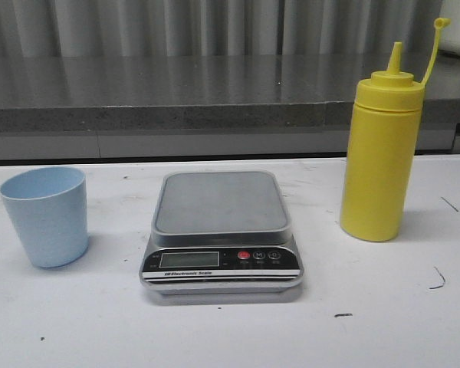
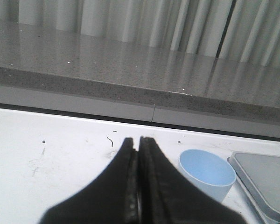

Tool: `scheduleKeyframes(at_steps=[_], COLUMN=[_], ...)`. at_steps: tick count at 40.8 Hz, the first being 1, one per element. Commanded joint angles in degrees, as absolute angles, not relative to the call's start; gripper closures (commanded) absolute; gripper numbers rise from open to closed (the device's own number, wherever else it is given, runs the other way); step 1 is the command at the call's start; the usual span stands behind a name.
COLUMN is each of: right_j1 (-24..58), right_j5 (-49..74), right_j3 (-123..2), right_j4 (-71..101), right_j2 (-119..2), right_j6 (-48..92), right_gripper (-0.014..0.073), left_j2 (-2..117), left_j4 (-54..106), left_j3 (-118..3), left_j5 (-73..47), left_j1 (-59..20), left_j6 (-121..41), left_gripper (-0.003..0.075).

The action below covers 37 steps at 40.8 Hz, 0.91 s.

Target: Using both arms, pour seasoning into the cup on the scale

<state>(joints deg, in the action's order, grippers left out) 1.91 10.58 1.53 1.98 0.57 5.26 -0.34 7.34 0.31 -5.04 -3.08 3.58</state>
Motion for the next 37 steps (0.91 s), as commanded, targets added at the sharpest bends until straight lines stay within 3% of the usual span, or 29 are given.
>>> scheduleKeyframes(at_steps=[1,18,27,37], right_j1=[2.09,2.09,2.09,2.09], right_j5=[3.91,-6.11,4.46,20.56], right_j3=[1.21,-3.29,-17.13,-30.80], right_j4=[1.67,1.74,2.19,2.37], right_j2=[1.51,1.51,-0.91,-16.40], right_j6=[5.73,5.10,5.10,5.10], right_gripper=[0.0701,0.0701,0.0700,0.0699], left_j2=[-1.25,-1.15,2.70,16.68], left_j4=[7.89,7.89,0.00,-0.76], left_j3=[1.60,-2.06,-14.02,-26.49], left_j5=[0.00,12.39,4.56,-6.57], left_j1=[-2.76,-2.76,-2.76,-2.76], left_j6=[3.95,3.95,3.61,3.61], left_gripper=[0.0740,0.0741,0.0741,0.0741])
